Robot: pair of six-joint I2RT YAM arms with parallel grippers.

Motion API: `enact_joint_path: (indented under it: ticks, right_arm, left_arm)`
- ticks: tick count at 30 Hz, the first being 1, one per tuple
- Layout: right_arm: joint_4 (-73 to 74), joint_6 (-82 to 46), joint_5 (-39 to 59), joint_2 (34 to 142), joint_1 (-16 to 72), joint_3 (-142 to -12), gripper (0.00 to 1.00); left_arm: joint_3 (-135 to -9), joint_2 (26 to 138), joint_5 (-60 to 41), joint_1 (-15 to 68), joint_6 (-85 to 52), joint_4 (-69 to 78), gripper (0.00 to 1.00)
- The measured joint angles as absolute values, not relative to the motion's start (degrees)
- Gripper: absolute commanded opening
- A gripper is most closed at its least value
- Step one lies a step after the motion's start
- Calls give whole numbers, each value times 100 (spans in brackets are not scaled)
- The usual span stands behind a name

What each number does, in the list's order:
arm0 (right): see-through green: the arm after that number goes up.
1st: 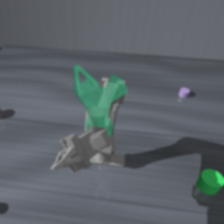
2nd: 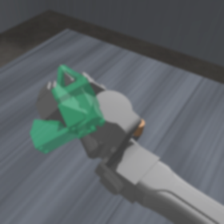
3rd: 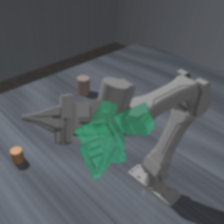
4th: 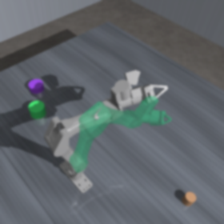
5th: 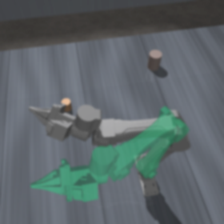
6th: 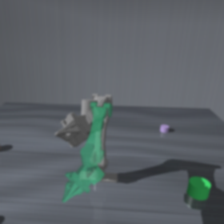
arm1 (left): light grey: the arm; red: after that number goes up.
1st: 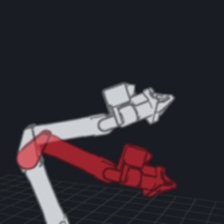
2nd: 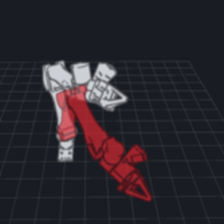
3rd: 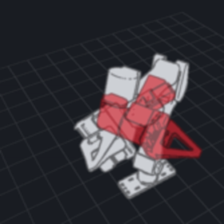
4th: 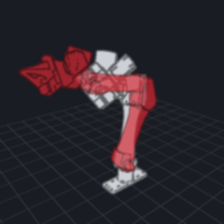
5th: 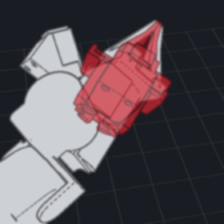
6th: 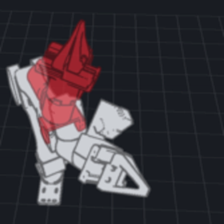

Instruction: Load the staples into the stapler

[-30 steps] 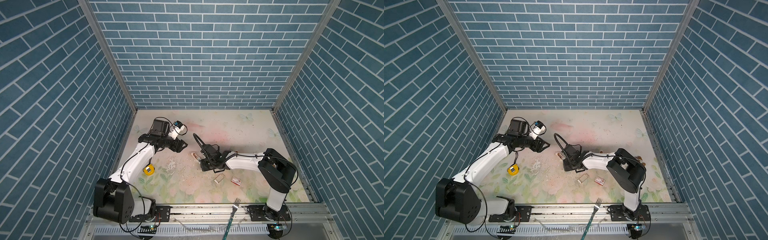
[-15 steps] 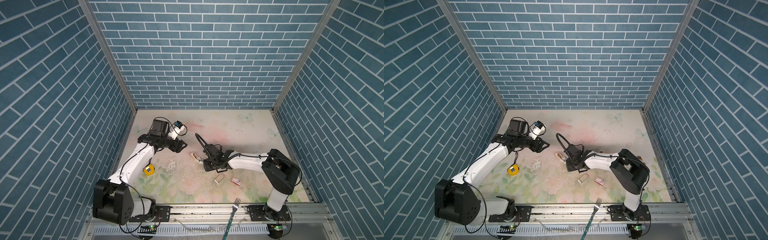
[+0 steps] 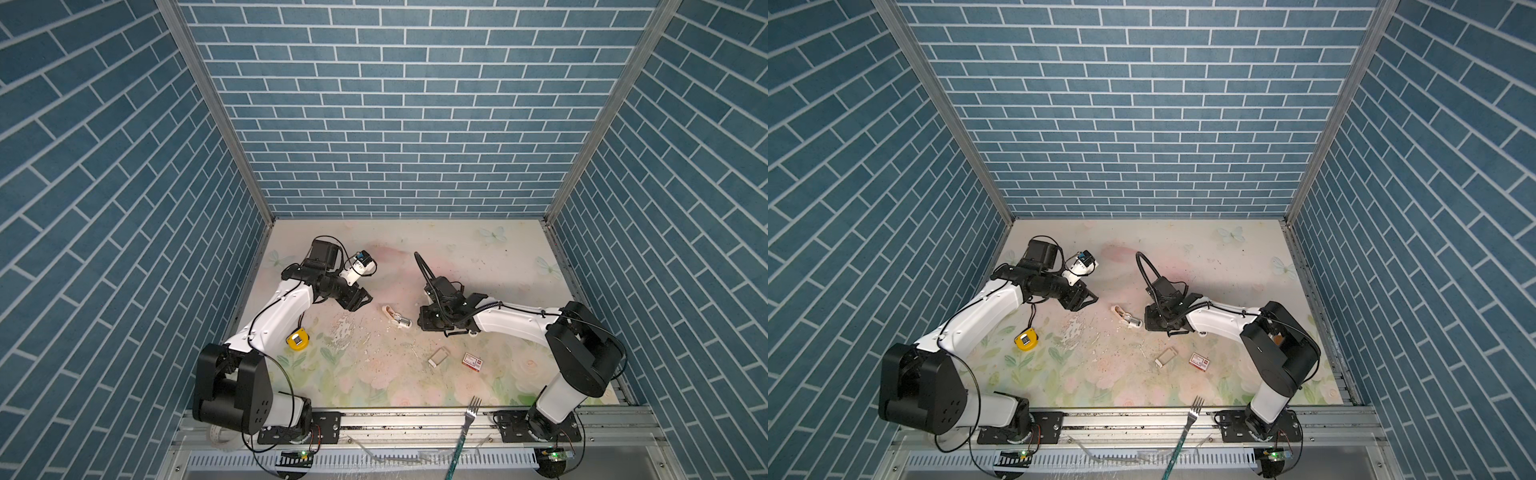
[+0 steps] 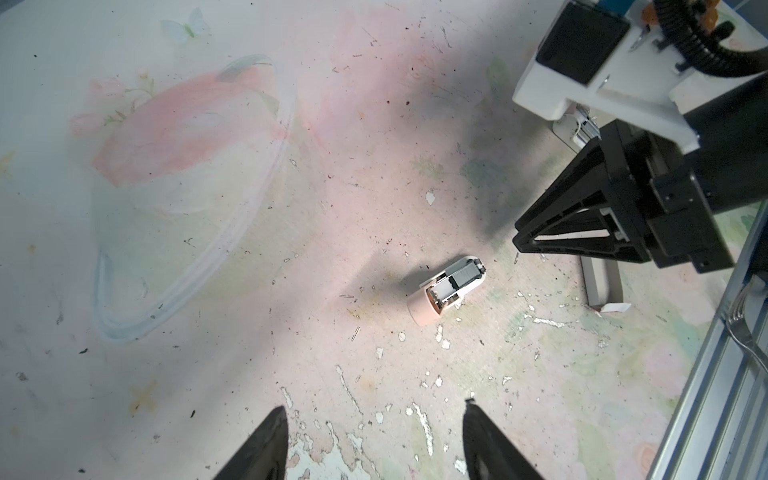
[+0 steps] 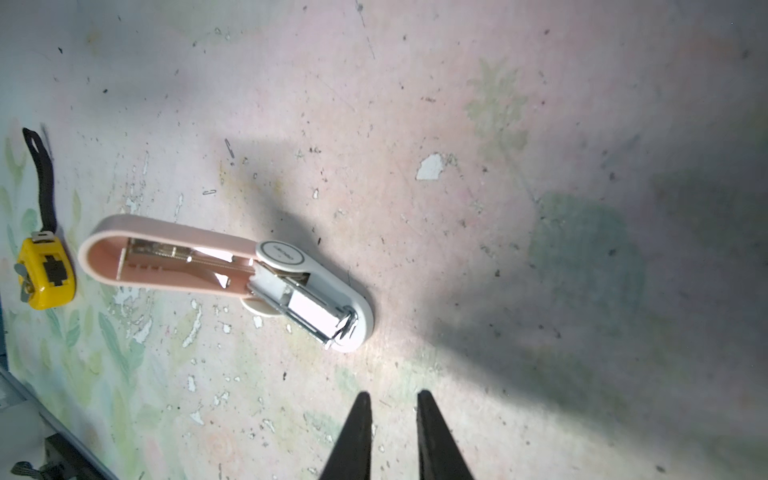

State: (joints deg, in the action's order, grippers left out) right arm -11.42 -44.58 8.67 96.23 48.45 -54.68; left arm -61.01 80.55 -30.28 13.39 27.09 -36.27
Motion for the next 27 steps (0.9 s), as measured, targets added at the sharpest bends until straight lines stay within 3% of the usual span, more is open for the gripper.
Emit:
enact_joint_path:
  ticks: [27]
  right_arm:
    - [-580, -4777, 1326, 10147, 4744, -5544, 22]
  left_arm:
    - [-6073, 8844, -3262, 1730, 2921, -3328, 54]
